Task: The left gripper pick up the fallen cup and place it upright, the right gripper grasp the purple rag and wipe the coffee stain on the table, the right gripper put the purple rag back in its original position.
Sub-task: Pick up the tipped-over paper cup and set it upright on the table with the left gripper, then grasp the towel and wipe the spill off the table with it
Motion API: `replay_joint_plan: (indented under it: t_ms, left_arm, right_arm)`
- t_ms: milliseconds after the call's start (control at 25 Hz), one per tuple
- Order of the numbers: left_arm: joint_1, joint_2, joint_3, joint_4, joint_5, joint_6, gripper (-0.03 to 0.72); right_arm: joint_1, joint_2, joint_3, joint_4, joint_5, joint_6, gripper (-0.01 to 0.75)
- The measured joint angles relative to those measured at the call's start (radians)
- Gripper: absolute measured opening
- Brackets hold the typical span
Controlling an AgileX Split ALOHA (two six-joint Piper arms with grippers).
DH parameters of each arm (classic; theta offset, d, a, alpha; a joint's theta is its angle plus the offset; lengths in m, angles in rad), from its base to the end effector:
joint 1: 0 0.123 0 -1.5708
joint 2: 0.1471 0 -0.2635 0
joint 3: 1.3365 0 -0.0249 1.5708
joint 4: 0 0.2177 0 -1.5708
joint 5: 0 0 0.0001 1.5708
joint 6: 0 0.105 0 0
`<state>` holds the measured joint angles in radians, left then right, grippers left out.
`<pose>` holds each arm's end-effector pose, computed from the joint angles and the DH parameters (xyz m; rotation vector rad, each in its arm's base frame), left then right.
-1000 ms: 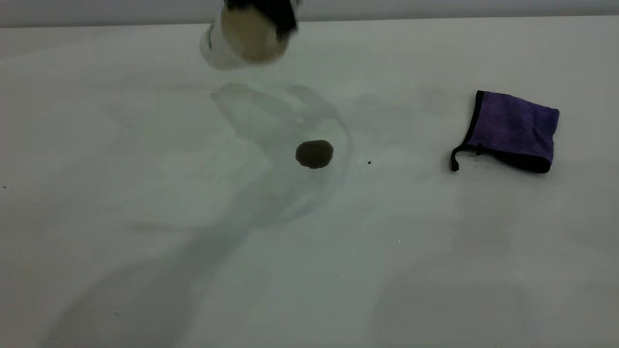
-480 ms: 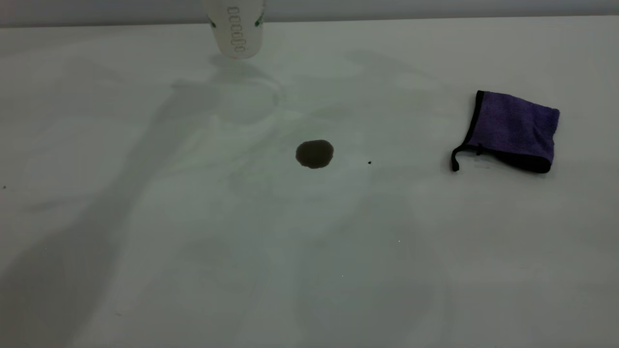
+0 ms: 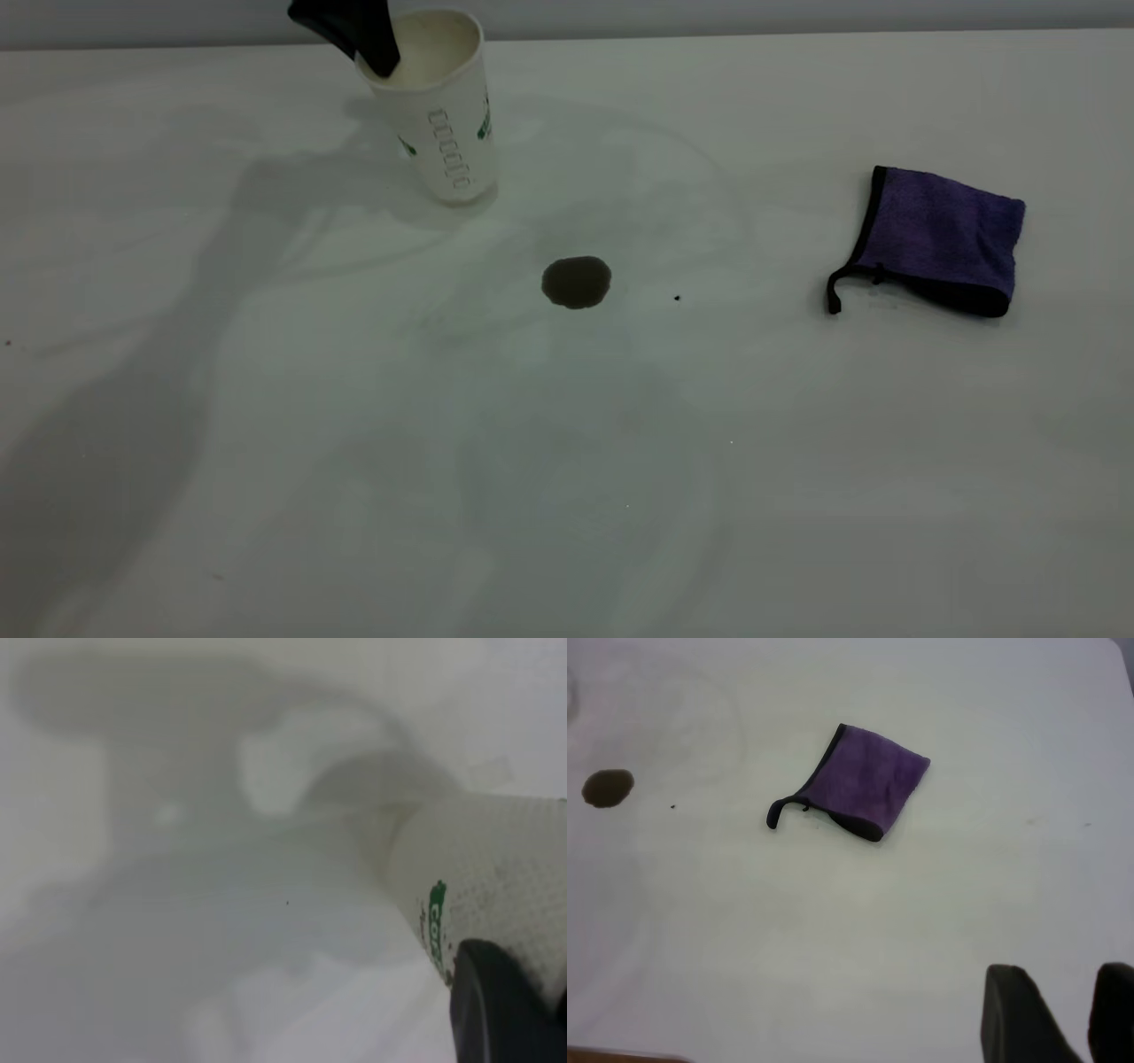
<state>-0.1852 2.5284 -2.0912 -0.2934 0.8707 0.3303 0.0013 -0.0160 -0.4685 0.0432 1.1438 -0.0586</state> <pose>0.4729 -0.1123 0.0947 0.5012 2.7131 -0.3210 -0.0035 0.0041 0.2393 -0.0680 2.1410 0.0191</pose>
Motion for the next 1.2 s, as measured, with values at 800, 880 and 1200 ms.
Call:
replay_joint_plan:
  t_ms: [800,880,1200]
  left_arm:
    - [0.000,-0.127,-0.249,0.026,0.297,0.071,0.691]
    - [0.000,-0.184,-0.298,0.063,0.297,0.064,0.669]
    - [0.000,-0.430,-0.304,0.166,0.297,-0.056,0.565]
  right_arm:
    - [0.000,0.000,0.000,0.000,0.000,0.000,0.238]
    - [0.000,0.000,0.000,0.000,0.000,0.000,0.238]
    - [0.000,0.000,0.000,0.000,0.000,0.000,0.238]
